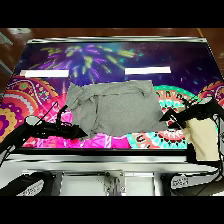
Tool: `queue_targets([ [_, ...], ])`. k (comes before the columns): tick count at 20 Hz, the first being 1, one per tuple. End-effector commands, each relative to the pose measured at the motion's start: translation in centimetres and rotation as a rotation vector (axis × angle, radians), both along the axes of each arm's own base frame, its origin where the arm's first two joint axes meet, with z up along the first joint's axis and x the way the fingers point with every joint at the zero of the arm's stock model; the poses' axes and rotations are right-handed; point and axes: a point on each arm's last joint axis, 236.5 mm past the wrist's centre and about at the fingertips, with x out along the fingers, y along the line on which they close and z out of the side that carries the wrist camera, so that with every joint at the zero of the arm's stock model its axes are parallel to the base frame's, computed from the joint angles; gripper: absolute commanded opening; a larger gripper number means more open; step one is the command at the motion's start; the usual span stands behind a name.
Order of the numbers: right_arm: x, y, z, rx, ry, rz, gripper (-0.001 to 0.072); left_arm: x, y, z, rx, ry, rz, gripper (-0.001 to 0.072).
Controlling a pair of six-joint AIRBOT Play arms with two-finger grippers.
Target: Fold the shirts.
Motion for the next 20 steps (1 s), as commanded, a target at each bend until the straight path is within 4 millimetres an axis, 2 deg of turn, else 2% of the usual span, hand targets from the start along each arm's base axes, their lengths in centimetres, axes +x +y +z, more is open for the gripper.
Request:
queue_targets([
  [1, 0.0, 1.7, -1.7, -0.007, 0.025, 0.031, 0.0601, 1.8, 0.2, 2.0, 0.008, -0.074, -0.020, 0.0034],
  [2, 0.2, 2.5, -1.4, 0.006, 0.020, 0.039, 0.0345, 2.6, 0.7, 2.7, 0.016, -0.099, -0.023, 0.0034],
  [3, 0.5, 3.3, -0.9, 0.031, 0.006, 0.039, 0.0168, 3.5, 1.4, 3.5, 0.031, -0.126, -0.022, 0.0033],
  [4, 1.2, 4.3, 0.3, 0.074, -0.034, 0.052, 0.0060, 4.6, 2.6, 4.2, 0.061, -0.161, -0.023, 0.0033],
  [6, 3.4, 5.6, 4.2, 0.140, -0.167, 0.068, 0.0063, 6.7, 5.3, 6.4, 0.143, -0.241, -0.025, 0.0032],
  [7, 5.1, 6.1, 7.4, 0.161, -0.277, 0.085, 0.0063, 7.8, 6.9, 8.0, 0.193, -0.282, -0.017, 0.0032],
  [8, 6.9, 6.4, 11.5, 0.166, -0.415, 0.108, 0.0063, 8.9, 8.5, 10.7, 0.253, -0.353, -0.012, 0.0032],
  [9, 8.4, 6.7, 16.3, 0.160, -0.567, 0.138, 0.0062, 10.1, 10.0, 14.2, 0.314, -0.444, 0.001, 0.0032],
  [10, 9.6, 7.0, 22.3, 0.141, -0.746, 0.169, 0.0062, 11.1, 11.3, 18.4, 0.367, -0.553, 0.021, 0.0032],
  [11, 10.2, 7.2, 28.4, 0.101, -0.917, 0.189, 0.0062, 11.7, 12.2, 23.6, 0.415, -0.688, 0.048, 0.0032],
  [12, 10.2, 7.1, 35.4, 0.027, -1.104, 0.193, 0.0062, 11.7, 12.7, 30.0, 0.449, -0.851, 0.085, 0.0032],
  [13, 9.3, 6.9, 42.2, -0.056, -1.286, 0.184, 0.0063, 10.8, 12.7, 36.2, 0.467, -1.010, 0.120, 0.0032],
  [14, 7.4, 6.5, 49.4, -0.162, -1.479, 0.153, 0.0062, 9.0, 12.5, 42.8, 0.476, -1.181, 0.167, 0.0033],
  [15, 4.9, 5.9, 55.4, -0.269, -1.640, 0.109, 0.0062, 6.7, 12.4, 48.4, 0.473, -1.329, 0.223, 0.0032],
  [16, 1.6, 5.3, 61.0, -0.377, -1.781, 0.046, 0.0062, 3.8, 12.5, 53.5, 0.474, -1.468, 0.287, 0.0033],
  [17, -1.8, 4.7, 64.8, -0.458, -1.876, -0.017, 0.0062, 1.1, 12.8, 57.1, 0.483, -1.569, 0.341, 0.0033],
  [18, -5.0, 4.1, 67.6, -0.525, -1.939, -0.085, 0.0062, -1.5, 13.1, 59.8, 0.497, -1.646, 0.390, 0.0032],
  [19, -7.7, 3.8, 69.1, -0.570, -1.969, -0.132, 0.0062, -3.7, 13.4, 61.2, 0.511, -1.694, 0.425, 0.0033],
  [20, -10.0, 3.6, 69.8, -0.615, -1.976, -0.160, 0.0061, -5.4, 13.7, 61.8, 0.523, -1.715, 0.454, 0.0032],
])
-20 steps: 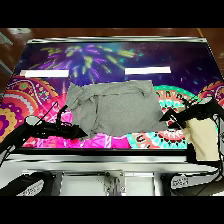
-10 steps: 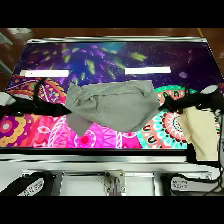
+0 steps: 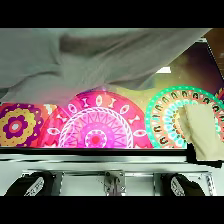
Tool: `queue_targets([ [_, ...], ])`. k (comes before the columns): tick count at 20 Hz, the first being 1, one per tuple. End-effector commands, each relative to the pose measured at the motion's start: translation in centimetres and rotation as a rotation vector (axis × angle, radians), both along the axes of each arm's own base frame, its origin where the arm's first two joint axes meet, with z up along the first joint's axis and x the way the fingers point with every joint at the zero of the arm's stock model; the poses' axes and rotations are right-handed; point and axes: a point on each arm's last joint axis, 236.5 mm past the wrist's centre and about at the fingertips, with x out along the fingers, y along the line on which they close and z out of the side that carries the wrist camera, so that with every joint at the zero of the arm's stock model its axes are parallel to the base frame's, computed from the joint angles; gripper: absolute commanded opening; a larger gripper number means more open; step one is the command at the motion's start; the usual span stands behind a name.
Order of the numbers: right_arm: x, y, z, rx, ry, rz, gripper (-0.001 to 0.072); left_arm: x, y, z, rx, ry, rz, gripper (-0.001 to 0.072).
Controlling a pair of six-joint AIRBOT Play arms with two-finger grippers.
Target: Fold the shirts.
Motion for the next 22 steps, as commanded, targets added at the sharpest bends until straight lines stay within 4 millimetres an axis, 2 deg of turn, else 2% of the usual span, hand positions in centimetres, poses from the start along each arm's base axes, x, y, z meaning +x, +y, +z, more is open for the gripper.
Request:
queue_targets([
  [1, -11.0, -1.2, 7.9, -0.015, -0.245, -0.196, 0.0061, -8.7, 1.4, 6.8, -0.008, -0.245, 0.108, 0.0033],
  [3, -13.2, -1.4, 6.5, -0.014, -0.187, -0.234, 0.0061, -10.6, 2.1, 6.3, 0.016, -0.245, 0.150, 0.0033],
  [5, -13.8, -1.6, 3.6, -0.033, -0.070, -0.253, 0.0061, -11.2, 2.8, 4.8, 0.045, -0.198, 0.187, 0.0033],
  [8, -12.7, -2.9, -2.4, -0.077, 0.186, -0.287, 0.0061, -9.4, 3.7, -0.3, 0.098, 0.001, 0.212, 0.0033],
  [11, -10.1, -4.8, -9.0, -0.104, 0.492, -0.297, 0.0062, -5.6, 4.9, -5.8, 0.132, 0.186, 0.229, 0.0033],
  [14, -5.5, -6.3, -16.2, -0.106, 0.816, -0.252, 0.0061, -0.7, 5.6, -12.5, 0.134, 0.399, 0.219, 0.0033],
  [17, -0.9, -6.8, -24.9, -0.060, 1.136, -0.154, 0.0061, 4.6, 6.2, -21.2, 0.134, 0.662, 0.196, 0.0033],
  [19, 2.9, -7.7, -30.1, -0.020, 1.237, -0.138, 0.0061, 7.8, 6.5, -26.9, 0.130, 0.820, 0.182, 0.0033],
  [20, 5.4, -8.3, -32.5, 0.002, 1.247, -0.143, 0.0061, 9.6, 6.7, -29.4, 0.124, 0.878, 0.179, 0.0033],
  [22, 10.3, -8.2, -36.4, 0.031, 1.234, -0.128, 0.0061, 13.6, 6.9, -34.3, 0.101, 0.973, 0.167, 0.0033],
])
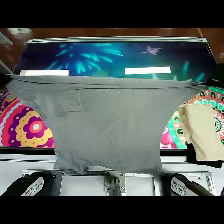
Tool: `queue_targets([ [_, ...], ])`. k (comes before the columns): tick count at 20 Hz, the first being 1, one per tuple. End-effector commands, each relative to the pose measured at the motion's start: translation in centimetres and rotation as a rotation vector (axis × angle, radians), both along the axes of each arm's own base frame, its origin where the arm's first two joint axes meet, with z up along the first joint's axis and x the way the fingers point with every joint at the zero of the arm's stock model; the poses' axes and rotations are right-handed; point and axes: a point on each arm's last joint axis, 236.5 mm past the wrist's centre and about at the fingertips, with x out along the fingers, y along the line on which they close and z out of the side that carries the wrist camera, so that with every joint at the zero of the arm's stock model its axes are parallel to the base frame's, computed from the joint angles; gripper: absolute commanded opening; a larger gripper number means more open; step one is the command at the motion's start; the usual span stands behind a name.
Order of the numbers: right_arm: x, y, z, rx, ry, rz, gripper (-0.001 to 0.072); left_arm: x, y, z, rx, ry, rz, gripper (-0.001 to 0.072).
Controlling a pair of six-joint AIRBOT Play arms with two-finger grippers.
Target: Fold the shirts.
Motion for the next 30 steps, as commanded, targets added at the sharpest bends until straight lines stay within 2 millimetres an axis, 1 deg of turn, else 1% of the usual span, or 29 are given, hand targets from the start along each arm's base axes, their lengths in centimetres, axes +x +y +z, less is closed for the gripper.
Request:
queue_targets([
  [1, 8.0, 0.3, -8.4, 0.050, 0.033, 0.010, 0.0061, 6.2, 0.4, -9.4, -0.048, 0.180, 0.016, 0.0033],
  [2, 10.3, 1.2, -10.1, 0.045, 0.006, 0.033, 0.0061, 8.4, 0.5, -11.4, -0.063, 0.185, 0.029, 0.0034],
  [3, 12.9, 2.3, -11.5, 0.037, -0.039, 0.042, 0.0061, 10.3, 0.8, -13.0, -0.070, 0.175, 0.044, 0.0033],
  [4, 15.3, 3.0, -12.4, 0.025, -0.096, 0.041, 0.0061, 12.4, 1.2, -14.4, -0.075, 0.150, 0.064, 0.0034],
  [5, 17.8, 3.7, -13.0, 0.014, -0.166, 0.036, 0.0062, 14.2, 1.5, -15.3, -0.079, 0.119, 0.082, 0.0033],
  [7, 21.8, 4.8, -13.6, 0.002, -0.297, 0.019, 0.0062, 17.5, 1.7, -16.4, -0.118, 0.041, 0.118, 0.0033],
  [9, 24.7, 5.4, -14.3, -0.007, -0.393, 0.002, 0.0062, 20.3, 1.5, -16.9, -0.186, -0.037, 0.160, 0.0033],
  [11, 26.8, 5.8, -15.7, -0.015, -0.453, -0.012, 0.0062, 22.5, 1.7, -17.5, -0.243, -0.096, 0.205, 0.0033],
  [12, 27.6, 5.9, -16.5, -0.017, -0.470, -0.018, 0.0062, 23.3, 1.7, -18.1, -0.267, -0.109, 0.225, 0.0034],
  [14, 28.4, 6.0, -18.8, -0.016, -0.467, -0.031, 0.0062, 24.0, 1.7, -20.0, -0.297, -0.092, 0.247, 0.0034],
  [16, 28.1, 6.2, -21.4, 0.011, -0.410, -0.052, 0.0062, 23.9, 1.3, -22.5, -0.296, -0.039, 0.242, 0.0034],
  [17, 27.7, 6.4, -22.4, 0.028, -0.371, -0.064, 0.0062, 23.5, 0.9, -23.8, -0.287, -0.003, 0.224, 0.0034],
  [19, 26.4, 6.8, -24.2, 0.054, -0.282, -0.075, 0.0062, 22.2, 0.0, -26.2, -0.262, 0.083, 0.161, 0.0034],
  [21, 24.5, 7.0, -25.4, 0.046, -0.189, -0.047, 0.0062, 20.1, -0.2, -27.9, -0.215, 0.180, 0.098, 0.0034],
  [23, 21.8, 7.1, -26.6, 0.045, -0.063, -0.018, 0.0062, 16.8, -0.1, -29.4, -0.123, 0.309, 0.001, 0.0033],
  [24, 20.0, 7.2, -27.2, 0.046, 0.018, 0.000, 0.0062, 14.8, 0.2, -30.2, -0.081, 0.391, -0.048, 0.0033],
  [25, 18.2, 7.2, -27.8, 0.044, 0.099, 0.018, 0.0062, 12.9, 0.6, -30.8, -0.047, 0.468, -0.071, 0.0033],
  [26, 16.3, 6.5, -28.5, 0.018, 0.181, 0.035, 0.0062, 11.1, 0.9, -31.3, -0.024, 0.542, -0.091, 0.0033],
  [27, 14.9, 5.9, -29.0, -0.013, 0.241, 0.049, 0.0062, 10.0, 0.8, -31.4, -0.025, 0.588, -0.104, 0.0033],
  [28, 13.9, 5.6, -29.4, -0.028, 0.285, 0.058, 0.0062, 9.3, 0.5, -31.5, -0.033, 0.617, -0.113, 0.0033],
  [30, 13.3, 5.9, -29.7, -0.015, 0.314, 0.057, 0.0062, 9.0, 0.2, -31.6, -0.044, 0.637, -0.094, 0.0033],
])
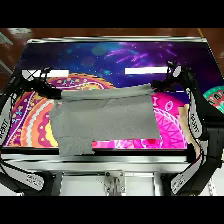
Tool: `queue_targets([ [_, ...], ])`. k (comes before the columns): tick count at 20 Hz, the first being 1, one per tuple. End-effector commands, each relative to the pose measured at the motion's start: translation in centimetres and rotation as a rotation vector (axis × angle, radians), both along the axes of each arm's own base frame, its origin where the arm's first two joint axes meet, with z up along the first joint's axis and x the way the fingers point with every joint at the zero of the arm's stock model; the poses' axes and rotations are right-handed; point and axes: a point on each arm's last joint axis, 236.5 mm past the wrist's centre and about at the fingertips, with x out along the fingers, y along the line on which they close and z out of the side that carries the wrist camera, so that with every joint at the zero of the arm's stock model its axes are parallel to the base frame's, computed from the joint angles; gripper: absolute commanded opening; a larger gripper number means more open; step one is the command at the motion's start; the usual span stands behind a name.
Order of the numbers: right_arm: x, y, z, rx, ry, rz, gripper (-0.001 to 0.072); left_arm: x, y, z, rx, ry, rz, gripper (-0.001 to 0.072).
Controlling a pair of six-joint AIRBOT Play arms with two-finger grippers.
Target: Fold the shirts.
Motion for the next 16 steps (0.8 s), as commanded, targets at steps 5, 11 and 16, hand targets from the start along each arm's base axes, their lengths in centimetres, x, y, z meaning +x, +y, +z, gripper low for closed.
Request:
queue_targets([
  [5, -3.3, -0.3, -1.2, -0.005, 0.155, -0.012, 0.0121, -3.4, -0.2, -2.0, -0.002, 0.199, 0.102, 0.0176],
  [11, -6.6, -4.7, 6.8, -0.167, 0.184, 0.113, 0.0592, -8.8, 2.6, 1.6, -0.016, 0.395, 0.168, 0.0539],
  [16, -14.6, -8.3, 9.8, -0.001, 0.344, 0.019, 0.0591, -15.9, 1.4, 3.8, -0.201, 0.368, 0.271, 0.0664],
])
